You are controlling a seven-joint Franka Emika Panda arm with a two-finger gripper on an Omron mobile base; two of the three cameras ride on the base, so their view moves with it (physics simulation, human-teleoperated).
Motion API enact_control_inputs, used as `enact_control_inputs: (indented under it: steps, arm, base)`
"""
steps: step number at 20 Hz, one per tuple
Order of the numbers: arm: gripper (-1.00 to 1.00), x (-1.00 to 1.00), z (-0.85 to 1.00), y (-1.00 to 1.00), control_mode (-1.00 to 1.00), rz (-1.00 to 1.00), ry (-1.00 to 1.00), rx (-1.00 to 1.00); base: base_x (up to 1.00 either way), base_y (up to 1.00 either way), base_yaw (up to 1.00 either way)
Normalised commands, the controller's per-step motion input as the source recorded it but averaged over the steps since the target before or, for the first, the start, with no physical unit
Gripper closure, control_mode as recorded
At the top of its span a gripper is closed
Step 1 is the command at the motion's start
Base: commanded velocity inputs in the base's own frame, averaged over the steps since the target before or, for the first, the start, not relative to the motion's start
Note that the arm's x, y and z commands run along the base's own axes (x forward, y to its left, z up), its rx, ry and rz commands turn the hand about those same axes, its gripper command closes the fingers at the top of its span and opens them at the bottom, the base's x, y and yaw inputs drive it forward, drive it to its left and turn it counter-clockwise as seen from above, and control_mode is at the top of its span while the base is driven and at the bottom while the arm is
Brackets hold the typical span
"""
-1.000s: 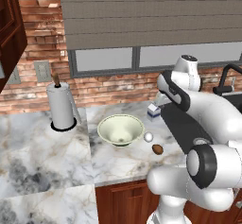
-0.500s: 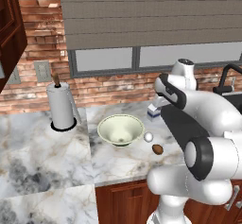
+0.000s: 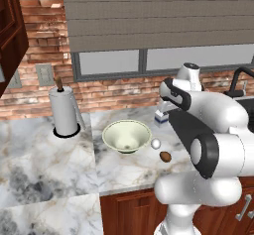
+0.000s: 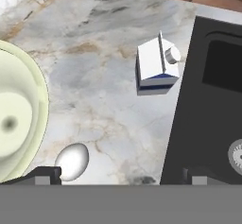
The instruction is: Gather the eggs and milk located in the vicinity of the sink area and place them right next to the bowl.
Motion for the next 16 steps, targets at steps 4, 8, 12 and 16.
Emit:
enact_control_inputs:
  steps: [4, 8, 12, 16]
  arm:
    - [-1.0, 0.21, -0.09, 0.0, -1.0, 0.0, 0.0, 0.0]
    - [-1.0, 0.23, -0.1, 0.0, -1.0, 0.0, 0.0, 0.0]
    - [-1.0, 0.23, -0.13, 0.0, -1.0, 0.0, 0.0, 0.0]
    - [-1.0, 0.22, -0.15, -0.01, -1.0, 0.0, 0.0, 0.0]
  base:
    - [0.0, 0.0, 0.0]
    - [0.0, 0.0, 0.0]
    - [0.0, 0.0, 0.0]
    - [0.0, 0.0, 0.0]
